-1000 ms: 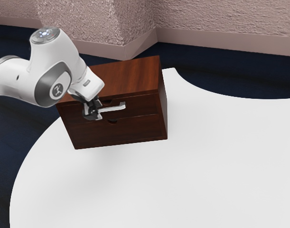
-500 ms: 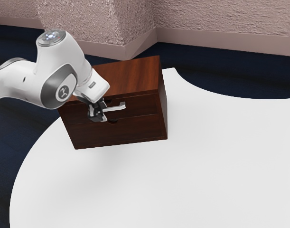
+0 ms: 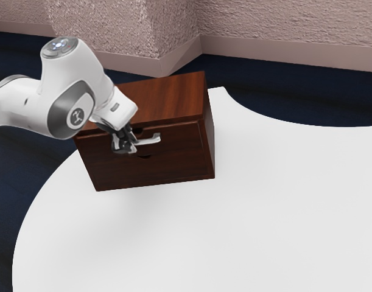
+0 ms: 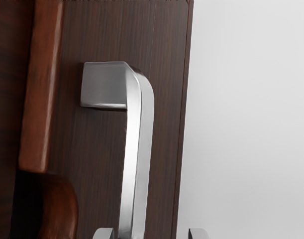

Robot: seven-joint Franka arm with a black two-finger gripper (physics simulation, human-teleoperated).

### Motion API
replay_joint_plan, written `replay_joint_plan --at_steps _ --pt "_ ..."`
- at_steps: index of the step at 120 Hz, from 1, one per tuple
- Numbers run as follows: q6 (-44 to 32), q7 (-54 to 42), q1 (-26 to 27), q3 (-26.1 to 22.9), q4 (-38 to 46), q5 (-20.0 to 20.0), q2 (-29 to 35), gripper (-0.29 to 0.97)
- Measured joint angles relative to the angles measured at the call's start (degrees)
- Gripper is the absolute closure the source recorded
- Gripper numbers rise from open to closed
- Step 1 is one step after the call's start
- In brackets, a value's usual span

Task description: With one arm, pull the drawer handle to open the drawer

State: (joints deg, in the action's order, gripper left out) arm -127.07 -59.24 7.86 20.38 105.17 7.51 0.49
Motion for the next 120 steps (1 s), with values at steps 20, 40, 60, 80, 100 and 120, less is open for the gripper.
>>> replay_joint_plan --at_steps 20,40,60,80,100,120 --pt "0.38 0.23 -0.51 -0.89 1.78 -0.32 1.71 0.59" --pt "0.62 0.61 -0.08 -2.13 3.34 -0.46 2.99 0.59" --pt "0.84 1.00 1.37 -2.26 5.51 -0.49 5.14 0.59" --pt "1.03 1.35 1.10 -2.25 7.05 -0.41 6.83 0.60" --pt "1.32 1.62 1.08 -2.34 8.69 -0.36 8.25 0.60" --pt "1.48 1.99 1.09 -3.30 10.70 -0.32 10.16 0.61"
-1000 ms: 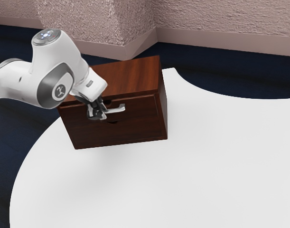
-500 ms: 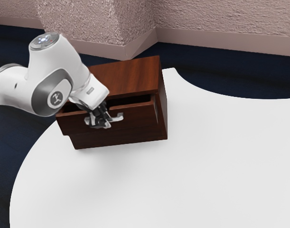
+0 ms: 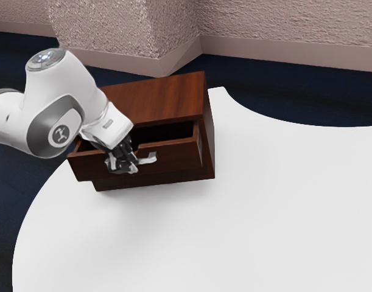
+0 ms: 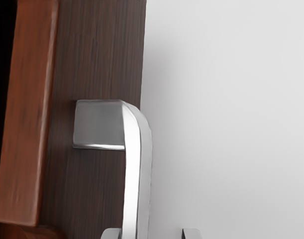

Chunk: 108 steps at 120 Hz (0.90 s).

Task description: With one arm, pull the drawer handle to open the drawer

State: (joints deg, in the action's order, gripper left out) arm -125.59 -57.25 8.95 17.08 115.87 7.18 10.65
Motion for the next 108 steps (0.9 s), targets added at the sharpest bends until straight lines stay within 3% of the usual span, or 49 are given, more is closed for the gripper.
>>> replay_joint_plan --at_steps 108 --pt "2.67 2.69 -0.41 -3.82 10.49 1.33 11.72 0.63"
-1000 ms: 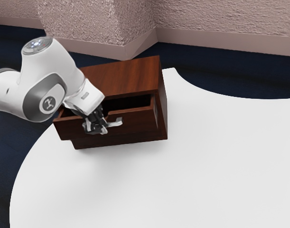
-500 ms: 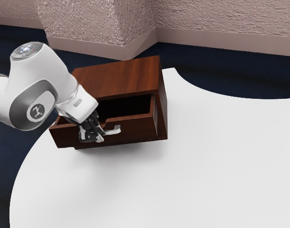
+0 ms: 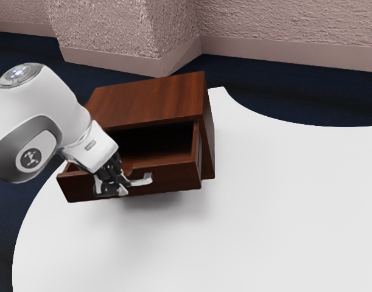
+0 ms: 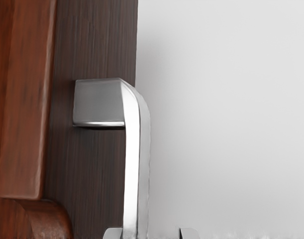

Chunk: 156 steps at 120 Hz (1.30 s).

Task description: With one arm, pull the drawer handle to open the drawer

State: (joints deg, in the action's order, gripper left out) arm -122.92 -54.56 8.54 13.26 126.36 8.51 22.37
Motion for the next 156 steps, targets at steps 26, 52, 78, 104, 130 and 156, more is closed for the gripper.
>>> replay_joint_plan --at_steps 26,52,78,104,130,156 --pt "0.67 0.79 -0.01 -0.77 1.56 0.34 1.73 0.63" --pt "1.09 1.54 -0.09 -1.68 3.28 0.44 3.58 0.62" --pt "1.69 2.39 -0.15 -2.69 4.49 0.72 5.31 0.64" --pt "1.40 3.67 -0.22 -3.17 4.92 1.71 6.55 0.72" --pt "6.75 3.82 -0.16 -2.72 2.97 2.62 14.32 0.39" --pt "27.93 3.73 -0.10 5.04 -14.24 4.20 10.45 0.14"
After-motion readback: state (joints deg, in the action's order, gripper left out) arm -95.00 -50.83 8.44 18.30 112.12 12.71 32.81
